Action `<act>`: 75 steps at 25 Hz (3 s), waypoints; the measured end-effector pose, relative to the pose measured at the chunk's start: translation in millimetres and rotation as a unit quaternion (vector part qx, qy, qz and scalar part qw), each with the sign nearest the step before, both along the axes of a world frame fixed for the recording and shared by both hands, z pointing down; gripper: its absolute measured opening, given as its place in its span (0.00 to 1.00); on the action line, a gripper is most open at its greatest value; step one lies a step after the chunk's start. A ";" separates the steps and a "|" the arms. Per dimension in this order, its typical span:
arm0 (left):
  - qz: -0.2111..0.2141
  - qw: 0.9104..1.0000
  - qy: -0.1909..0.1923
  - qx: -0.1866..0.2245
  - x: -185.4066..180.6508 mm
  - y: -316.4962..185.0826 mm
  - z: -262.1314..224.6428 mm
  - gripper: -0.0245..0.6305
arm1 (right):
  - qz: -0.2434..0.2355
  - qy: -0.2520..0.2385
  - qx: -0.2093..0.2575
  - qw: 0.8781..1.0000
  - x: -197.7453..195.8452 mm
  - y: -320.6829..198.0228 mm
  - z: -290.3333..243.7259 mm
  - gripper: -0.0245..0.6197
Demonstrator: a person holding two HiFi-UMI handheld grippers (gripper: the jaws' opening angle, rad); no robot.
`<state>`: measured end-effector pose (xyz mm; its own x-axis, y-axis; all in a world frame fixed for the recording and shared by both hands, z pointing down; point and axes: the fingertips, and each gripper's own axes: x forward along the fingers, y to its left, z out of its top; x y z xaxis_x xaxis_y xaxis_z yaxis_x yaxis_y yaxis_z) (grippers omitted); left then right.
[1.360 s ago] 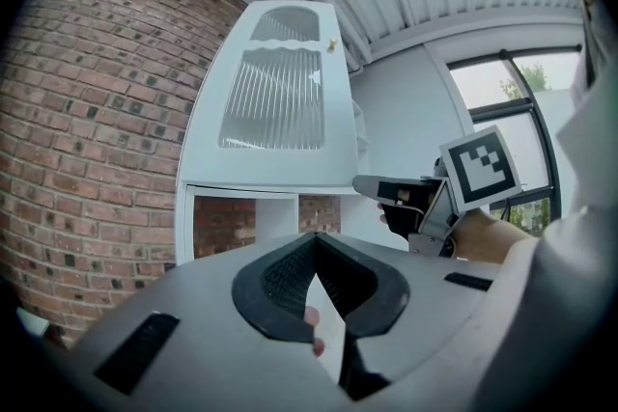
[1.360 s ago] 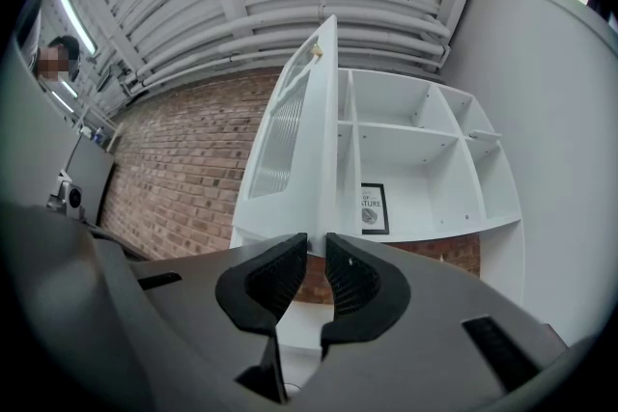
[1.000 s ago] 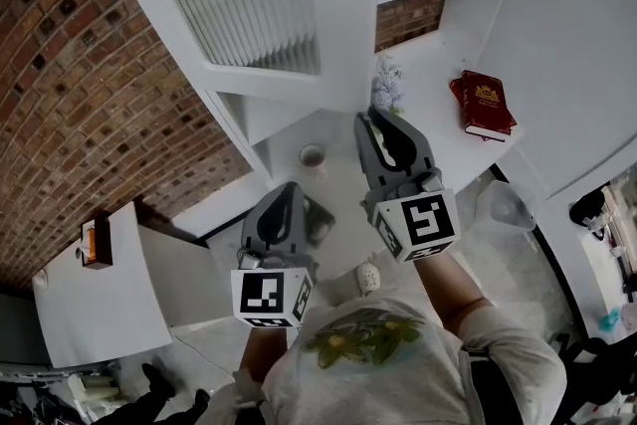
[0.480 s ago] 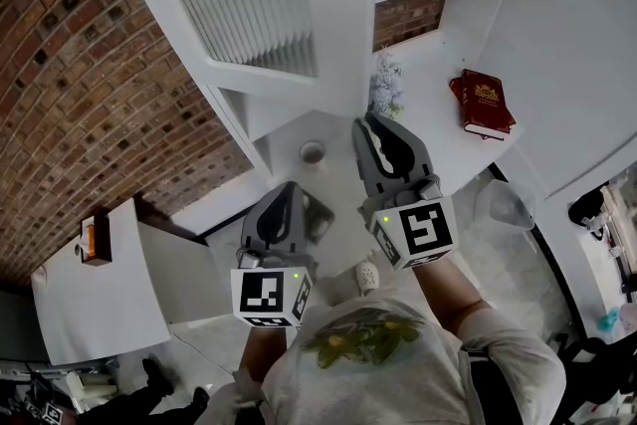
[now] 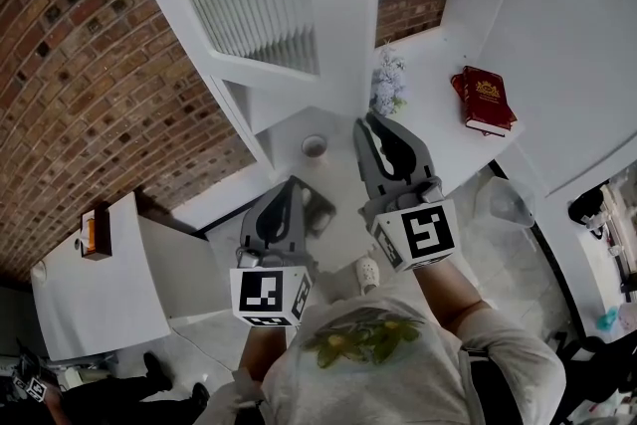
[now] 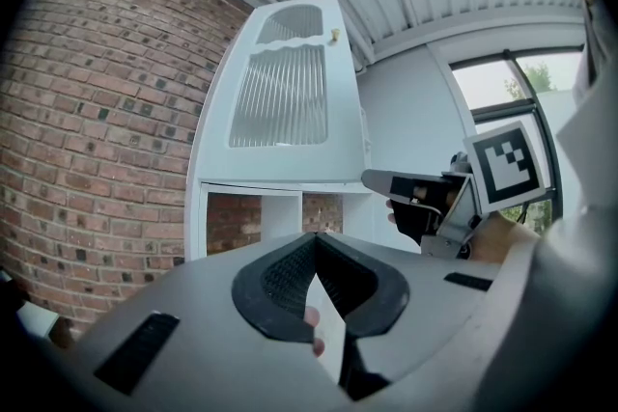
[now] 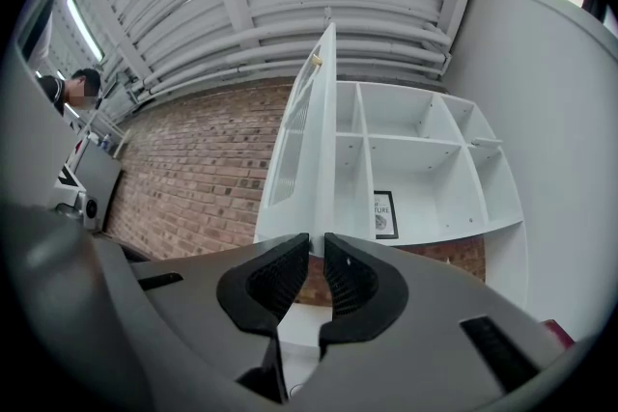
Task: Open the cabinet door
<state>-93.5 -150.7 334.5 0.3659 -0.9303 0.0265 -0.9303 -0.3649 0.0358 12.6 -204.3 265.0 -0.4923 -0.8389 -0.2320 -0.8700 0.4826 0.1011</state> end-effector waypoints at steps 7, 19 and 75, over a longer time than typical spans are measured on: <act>-0.007 1.000 -0.003 -0.003 -9.1 7.3 1.3 0.05 | -0.010 -0.002 0.006 1.000 -5.9 13.0 -0.8 0.12; -0.007 1.000 -0.002 -0.002 -17.4 17.4 1.2 0.05 | -0.019 -0.011 0.003 1.000 -17.2 29.2 -1.0 0.12; -0.029 0.999 0.015 -0.015 -40.8 69.2 16.0 0.05 | -0.104 -0.024 -0.003 0.994 -79.9 93.3 -0.2 0.12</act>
<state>-134.3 -81.5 350.5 0.3131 -0.9487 0.0445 -0.9480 -0.3094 0.0740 -67.3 -111.0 264.8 -0.6444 -0.7209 -0.2551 -0.7545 0.6537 0.0586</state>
